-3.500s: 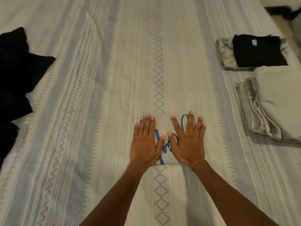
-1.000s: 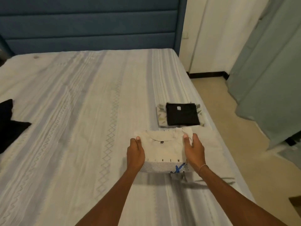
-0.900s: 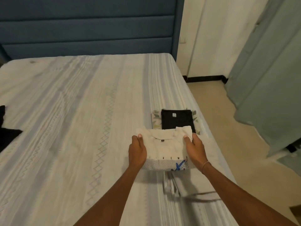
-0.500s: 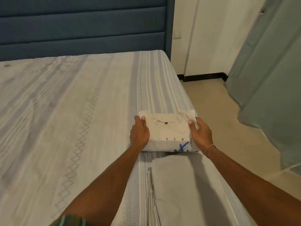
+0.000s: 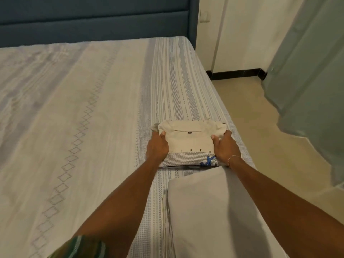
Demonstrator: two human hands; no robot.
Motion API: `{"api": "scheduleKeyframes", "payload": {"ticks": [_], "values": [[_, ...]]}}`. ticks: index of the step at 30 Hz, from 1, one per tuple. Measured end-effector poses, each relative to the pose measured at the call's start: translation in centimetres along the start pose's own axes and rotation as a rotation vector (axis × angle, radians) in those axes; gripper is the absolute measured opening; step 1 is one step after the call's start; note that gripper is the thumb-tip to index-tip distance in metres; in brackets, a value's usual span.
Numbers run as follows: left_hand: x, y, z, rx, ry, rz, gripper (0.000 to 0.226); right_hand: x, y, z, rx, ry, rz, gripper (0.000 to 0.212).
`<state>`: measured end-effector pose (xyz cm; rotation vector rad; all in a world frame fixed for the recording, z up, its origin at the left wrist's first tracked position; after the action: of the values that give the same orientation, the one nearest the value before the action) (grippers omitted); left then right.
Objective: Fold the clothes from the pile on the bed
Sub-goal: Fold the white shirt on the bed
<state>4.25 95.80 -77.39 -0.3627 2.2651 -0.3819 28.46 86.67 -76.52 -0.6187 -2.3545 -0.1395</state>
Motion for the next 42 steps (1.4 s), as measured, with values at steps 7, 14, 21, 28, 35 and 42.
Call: {"api": "scheduleKeyframes", "payload": {"ticks": [7, 14, 21, 28, 35, 42], "values": [[-1.3, -7.6, -6.1, -0.079, 0.244, 0.332, 0.048, 7.1, -6.7, -3.9, 0.017, -0.454, -0.343, 0.073], [-3.1, -21.3, -18.3, -0.071, 0.507, 0.55, 0.061, 17.3, -18.0, -10.2, 0.153, -0.45, -0.474, 0.067], [-0.4, -35.5, -30.3, -0.109, 0.595, 0.589, 0.064, 27.1, -33.1, -14.5, 0.168, -0.461, -0.57, 0.063], [7.8, -45.3, -41.2, -0.14, 0.716, 0.618, 0.07, 35.7, -48.5, -13.2, 0.137, -0.441, -0.601, 0.063], [15.9, -52.2, -49.0, -0.174, 0.798, 0.658, 0.071, 41.1, -60.9, -9.8, 0.1, -0.455, -0.644, 0.065], [23.3, -56.1, -54.7, -0.193, 0.84, 0.634, 0.072, 45.1, -69.4, -7.3, 0.113, -0.471, -0.678, 0.068]]}}
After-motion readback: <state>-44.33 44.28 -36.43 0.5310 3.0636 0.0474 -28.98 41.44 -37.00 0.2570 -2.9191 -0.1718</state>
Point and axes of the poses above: each hand's wrist, its own y-axis towards the middle knuckle, its own z-axis out of the palm, x = y × z, the point moved 5 cm from there along y, towards the middle knuckle, and after that the axes turned 12 degrees about -z, right-handed, at the moved point
